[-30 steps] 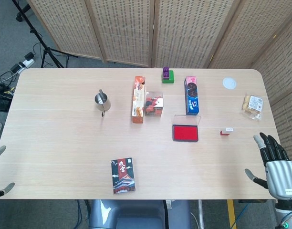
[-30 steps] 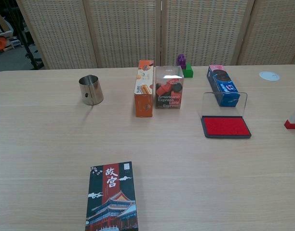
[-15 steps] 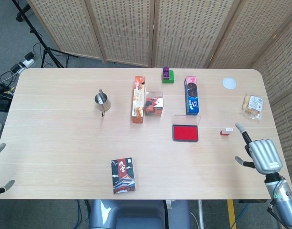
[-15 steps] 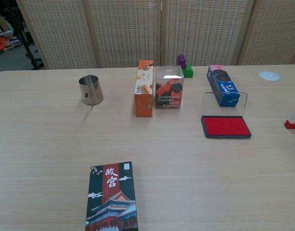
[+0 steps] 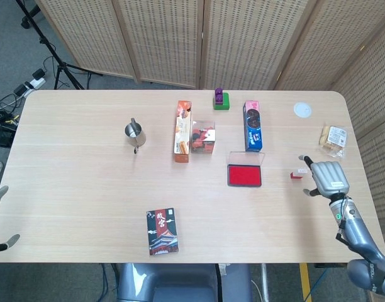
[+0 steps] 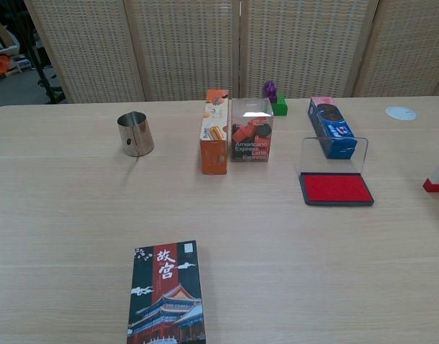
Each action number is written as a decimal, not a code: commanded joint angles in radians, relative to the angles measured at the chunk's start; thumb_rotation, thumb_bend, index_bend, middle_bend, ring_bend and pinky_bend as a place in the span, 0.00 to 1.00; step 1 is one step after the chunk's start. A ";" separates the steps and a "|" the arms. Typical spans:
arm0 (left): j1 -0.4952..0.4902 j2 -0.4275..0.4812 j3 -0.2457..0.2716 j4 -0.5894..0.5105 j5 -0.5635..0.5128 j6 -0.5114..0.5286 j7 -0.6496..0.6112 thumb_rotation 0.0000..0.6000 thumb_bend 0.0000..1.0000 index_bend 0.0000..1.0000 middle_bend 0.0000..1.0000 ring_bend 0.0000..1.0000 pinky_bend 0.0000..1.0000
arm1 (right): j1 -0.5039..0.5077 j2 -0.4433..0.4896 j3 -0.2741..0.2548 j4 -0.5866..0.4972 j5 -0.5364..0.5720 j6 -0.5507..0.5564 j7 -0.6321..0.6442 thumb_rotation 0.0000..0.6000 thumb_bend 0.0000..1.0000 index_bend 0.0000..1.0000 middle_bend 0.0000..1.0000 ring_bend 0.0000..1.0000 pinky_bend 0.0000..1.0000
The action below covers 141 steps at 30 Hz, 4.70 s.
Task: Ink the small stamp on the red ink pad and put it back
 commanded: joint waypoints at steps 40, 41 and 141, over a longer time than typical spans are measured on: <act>-0.018 -0.027 -0.002 -0.011 -0.046 -0.035 0.066 1.00 0.04 0.00 0.00 0.00 0.00 | 0.106 -0.213 -0.026 0.342 0.160 -0.111 -0.051 1.00 0.36 0.38 0.97 1.00 1.00; -0.017 -0.027 -0.004 -0.009 -0.050 -0.035 0.065 1.00 0.04 0.00 0.00 0.00 0.00 | 0.109 -0.220 -0.026 0.351 0.160 -0.113 -0.050 1.00 0.36 0.38 0.97 1.00 1.00; -0.044 0.012 -0.008 0.008 -0.105 -0.103 -0.030 1.00 0.05 0.00 0.00 0.00 0.00 | 0.333 -0.418 0.011 0.008 0.425 0.163 -0.625 1.00 0.50 0.58 0.98 1.00 1.00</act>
